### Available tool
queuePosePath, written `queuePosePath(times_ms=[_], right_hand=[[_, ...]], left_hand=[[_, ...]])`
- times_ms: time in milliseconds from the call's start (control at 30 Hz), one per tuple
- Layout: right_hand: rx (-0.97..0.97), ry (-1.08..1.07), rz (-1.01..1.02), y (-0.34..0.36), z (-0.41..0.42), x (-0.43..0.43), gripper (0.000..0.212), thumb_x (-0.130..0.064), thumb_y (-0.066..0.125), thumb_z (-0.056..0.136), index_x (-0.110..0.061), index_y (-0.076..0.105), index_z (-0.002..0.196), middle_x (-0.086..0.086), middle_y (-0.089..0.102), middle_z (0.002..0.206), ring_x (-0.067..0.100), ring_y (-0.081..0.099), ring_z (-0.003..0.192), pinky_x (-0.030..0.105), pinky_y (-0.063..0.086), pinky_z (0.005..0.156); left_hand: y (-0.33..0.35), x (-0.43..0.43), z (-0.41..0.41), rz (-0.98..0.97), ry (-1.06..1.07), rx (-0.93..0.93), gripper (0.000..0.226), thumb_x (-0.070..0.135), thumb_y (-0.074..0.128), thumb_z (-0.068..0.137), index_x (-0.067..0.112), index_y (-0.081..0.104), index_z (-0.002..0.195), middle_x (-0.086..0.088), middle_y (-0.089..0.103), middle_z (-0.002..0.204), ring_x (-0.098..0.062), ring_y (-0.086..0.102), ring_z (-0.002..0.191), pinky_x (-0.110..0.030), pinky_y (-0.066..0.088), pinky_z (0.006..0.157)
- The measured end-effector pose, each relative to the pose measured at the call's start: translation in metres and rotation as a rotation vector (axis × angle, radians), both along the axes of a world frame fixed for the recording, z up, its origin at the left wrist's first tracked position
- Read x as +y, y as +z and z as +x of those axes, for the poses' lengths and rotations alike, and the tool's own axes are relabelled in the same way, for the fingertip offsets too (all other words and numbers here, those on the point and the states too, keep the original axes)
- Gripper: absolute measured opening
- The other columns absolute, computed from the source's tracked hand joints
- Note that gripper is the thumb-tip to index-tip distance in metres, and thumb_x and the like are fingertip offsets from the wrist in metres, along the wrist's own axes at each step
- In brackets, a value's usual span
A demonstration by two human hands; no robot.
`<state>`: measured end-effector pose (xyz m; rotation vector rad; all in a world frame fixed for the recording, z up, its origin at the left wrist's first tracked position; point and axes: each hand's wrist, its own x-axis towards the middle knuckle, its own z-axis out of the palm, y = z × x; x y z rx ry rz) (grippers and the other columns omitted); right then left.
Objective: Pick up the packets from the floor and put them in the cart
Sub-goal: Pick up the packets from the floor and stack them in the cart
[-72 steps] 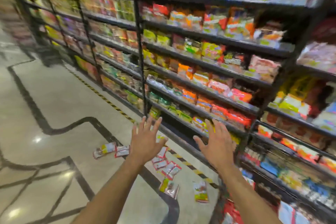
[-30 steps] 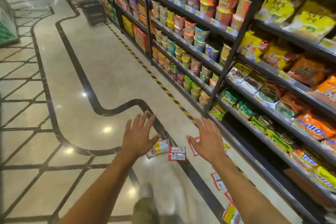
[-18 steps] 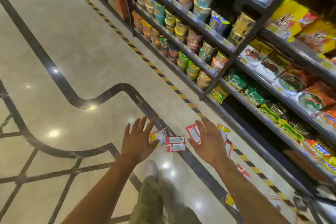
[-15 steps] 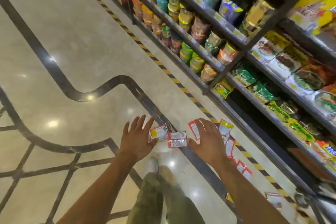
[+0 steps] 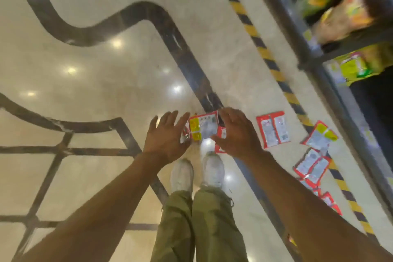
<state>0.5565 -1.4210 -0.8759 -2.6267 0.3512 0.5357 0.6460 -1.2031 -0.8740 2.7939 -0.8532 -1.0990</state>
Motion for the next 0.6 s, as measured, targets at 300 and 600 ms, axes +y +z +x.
queuePosePath(times_ms=[300, 600], right_hand=[[0.219, 0.300, 0.052, -0.263, 0.021, 0.012, 0.088, -0.041, 0.086, 0.078, -0.017, 0.043, 0.152, 0.013, 0.050, 0.151, 0.038, 0.046, 0.141, 0.052, 0.038, 0.118], [0.315, 0.410, -0.102, -0.351, 0.029, 0.015, 0.100, -0.046, 0.083, 0.080, -0.024, 0.024, 0.158, 0.014, 0.041, 0.153, 0.039, 0.036, 0.146, 0.066, 0.015, 0.123]], left_hand=[[-0.250, 0.016, -0.019, 0.083, 0.096, 0.070, 0.078, 0.029, 0.056, 0.096, 0.018, 0.020, 0.164, -0.007, 0.032, 0.166, -0.028, 0.026, 0.155, -0.049, 0.018, 0.127], [-0.355, 0.001, -0.016, 0.002, 0.125, 0.054, 0.064, 0.030, 0.069, 0.088, 0.010, 0.047, 0.145, -0.018, 0.055, 0.132, -0.043, 0.053, 0.121, -0.052, 0.041, 0.103]])
